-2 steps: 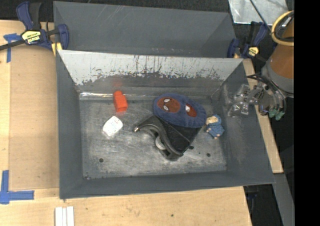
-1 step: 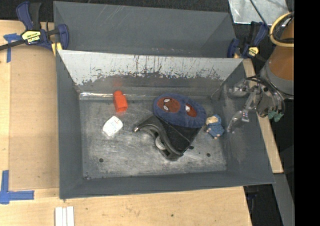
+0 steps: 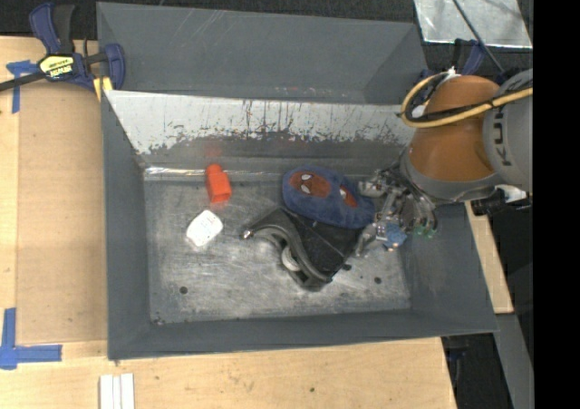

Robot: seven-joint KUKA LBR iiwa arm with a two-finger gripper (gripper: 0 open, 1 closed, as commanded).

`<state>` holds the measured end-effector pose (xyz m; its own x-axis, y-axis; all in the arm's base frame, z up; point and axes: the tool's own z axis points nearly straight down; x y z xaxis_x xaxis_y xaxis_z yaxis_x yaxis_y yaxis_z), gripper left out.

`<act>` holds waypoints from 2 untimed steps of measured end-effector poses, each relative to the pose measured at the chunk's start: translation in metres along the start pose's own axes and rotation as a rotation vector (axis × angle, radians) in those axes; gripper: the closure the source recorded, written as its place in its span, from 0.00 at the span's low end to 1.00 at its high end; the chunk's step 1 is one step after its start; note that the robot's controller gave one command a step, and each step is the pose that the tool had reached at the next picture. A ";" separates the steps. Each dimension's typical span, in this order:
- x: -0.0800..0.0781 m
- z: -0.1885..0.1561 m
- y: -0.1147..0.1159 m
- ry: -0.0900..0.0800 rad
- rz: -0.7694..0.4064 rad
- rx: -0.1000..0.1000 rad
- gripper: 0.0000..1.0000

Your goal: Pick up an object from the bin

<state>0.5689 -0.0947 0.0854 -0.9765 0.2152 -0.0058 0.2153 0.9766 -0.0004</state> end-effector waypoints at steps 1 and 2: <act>-0.003 -0.008 0.000 -0.009 -0.001 -0.001 1.00; 0.035 -0.106 -0.027 -0.004 0.000 0.001 1.00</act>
Offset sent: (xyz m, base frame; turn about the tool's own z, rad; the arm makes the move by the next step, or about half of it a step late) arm 0.0000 0.0000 0.0000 0.0000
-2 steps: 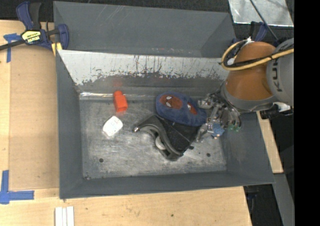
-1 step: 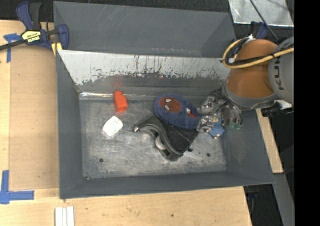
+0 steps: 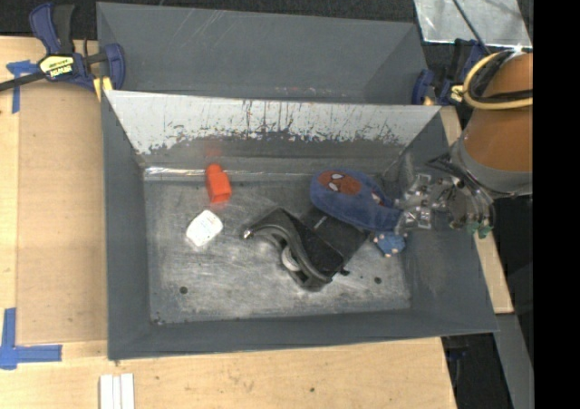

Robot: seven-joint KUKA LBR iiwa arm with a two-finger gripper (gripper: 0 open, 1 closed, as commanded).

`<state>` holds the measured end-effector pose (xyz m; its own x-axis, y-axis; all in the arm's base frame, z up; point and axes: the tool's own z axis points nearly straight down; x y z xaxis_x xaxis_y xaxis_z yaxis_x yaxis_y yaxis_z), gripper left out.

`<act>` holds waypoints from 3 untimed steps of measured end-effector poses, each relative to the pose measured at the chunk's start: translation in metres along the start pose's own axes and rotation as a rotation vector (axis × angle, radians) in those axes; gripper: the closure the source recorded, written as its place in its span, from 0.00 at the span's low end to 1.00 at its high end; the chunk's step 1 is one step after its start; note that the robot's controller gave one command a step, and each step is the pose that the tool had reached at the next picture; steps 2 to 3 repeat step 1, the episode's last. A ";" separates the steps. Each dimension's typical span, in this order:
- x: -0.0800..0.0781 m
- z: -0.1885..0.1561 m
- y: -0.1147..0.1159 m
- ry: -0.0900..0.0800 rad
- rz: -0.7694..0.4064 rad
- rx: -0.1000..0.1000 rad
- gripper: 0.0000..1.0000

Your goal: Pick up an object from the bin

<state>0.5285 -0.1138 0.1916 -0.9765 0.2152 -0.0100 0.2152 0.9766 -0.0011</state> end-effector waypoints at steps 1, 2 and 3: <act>-0.033 -0.133 0.023 -0.002 -0.418 -0.002 1.00; -0.033 -0.133 0.023 -0.002 -0.418 -0.002 1.00; -0.033 -0.133 0.023 -0.002 -0.418 -0.002 1.00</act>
Offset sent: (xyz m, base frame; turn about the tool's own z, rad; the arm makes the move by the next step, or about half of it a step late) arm 0.0334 0.0159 0.1293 -0.4174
